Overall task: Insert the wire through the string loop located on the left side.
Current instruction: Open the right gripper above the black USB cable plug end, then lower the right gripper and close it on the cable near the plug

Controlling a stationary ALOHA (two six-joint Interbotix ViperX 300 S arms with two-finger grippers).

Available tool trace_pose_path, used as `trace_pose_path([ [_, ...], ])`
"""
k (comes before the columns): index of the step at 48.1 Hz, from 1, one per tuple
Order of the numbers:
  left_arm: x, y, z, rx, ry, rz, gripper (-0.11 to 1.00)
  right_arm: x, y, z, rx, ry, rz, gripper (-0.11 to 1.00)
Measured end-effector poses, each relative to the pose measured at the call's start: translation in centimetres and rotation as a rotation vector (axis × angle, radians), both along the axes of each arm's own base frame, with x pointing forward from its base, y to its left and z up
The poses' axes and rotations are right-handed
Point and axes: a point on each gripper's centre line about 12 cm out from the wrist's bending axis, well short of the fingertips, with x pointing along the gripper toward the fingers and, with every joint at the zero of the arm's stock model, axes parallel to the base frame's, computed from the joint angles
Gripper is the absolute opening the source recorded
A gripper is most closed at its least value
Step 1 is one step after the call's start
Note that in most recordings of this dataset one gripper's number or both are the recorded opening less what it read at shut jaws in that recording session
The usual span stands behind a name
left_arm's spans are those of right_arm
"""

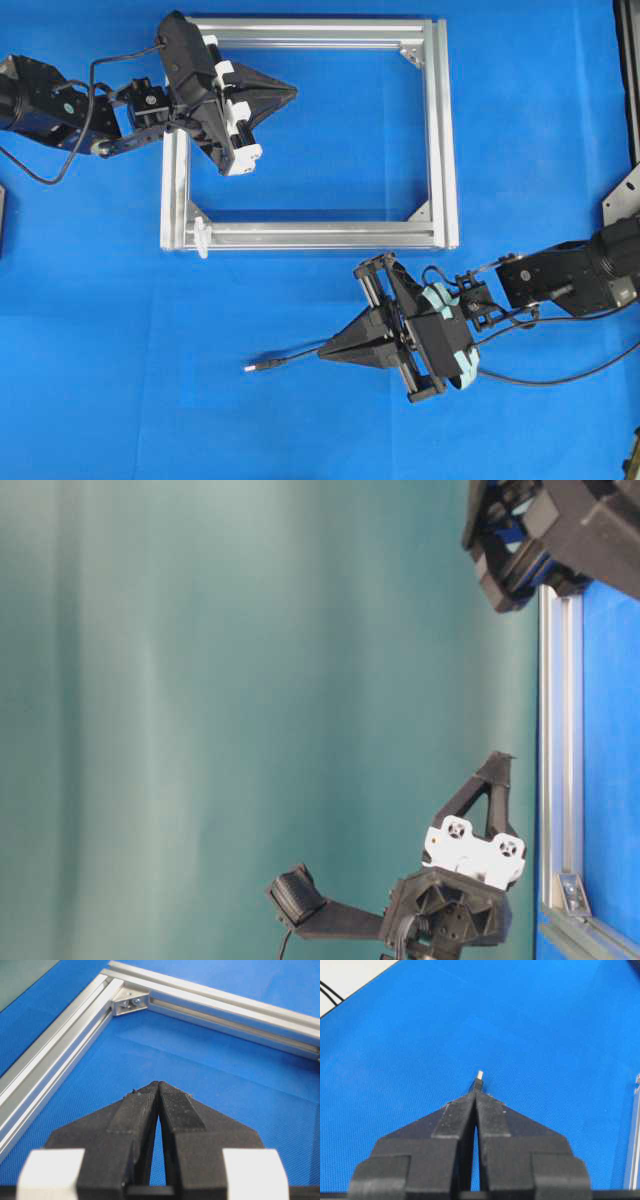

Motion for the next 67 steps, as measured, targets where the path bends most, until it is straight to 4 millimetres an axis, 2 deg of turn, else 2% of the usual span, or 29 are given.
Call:
trace_pose_path([
  [9, 0.2, -0.5, 0.2, 0.007, -0.003, -0.024, 0.0, 0.3, 0.0, 0.8, 0.007, 0.001, -0.004, -0.02],
  [26, 0.1, -0.5, 0.1, 0.006, 0.001, -0.025, 0.0, 0.4, 0.0, 0.7, 0.054, 0.043, -0.022, -0.01],
  [29, 0.1, -0.5, 0.1, 0.006, 0.001, -0.025, 0.0, 0.4, 0.0, 0.7, 0.056, 0.045, -0.023, 0.06],
  [32, 0.1, -0.6, 0.1, 0.005, 0.003, -0.027, 0.0, 0.4, 0.0, 0.6, 0.065, 0.048, -0.025, 0.19],
  [42, 0.1, -0.6, 0.1, 0.006, 0.001, -0.027, 0.0, 0.4, 0.0, 0.7, 0.08, 0.054, -0.033, 0.79],
  [45, 0.0, -0.5, 0.0, 0.005, 0.004, -0.025, 0.0, 0.4, 0.0, 0.7, 0.08, 0.053, -0.034, 0.93],
  [60, 0.0, -0.5, 0.0, 0.005, 0.004, -0.024, 0.0, 0.6, -0.1, 0.5, 0.096, 0.064, -0.055, 0.94],
  [67, 0.0, -0.4, 0.0, 0.004, 0.007, -0.021, 0.0, 1.2, -0.2, -1.1, 0.104, 0.102, -0.084, 0.94],
])
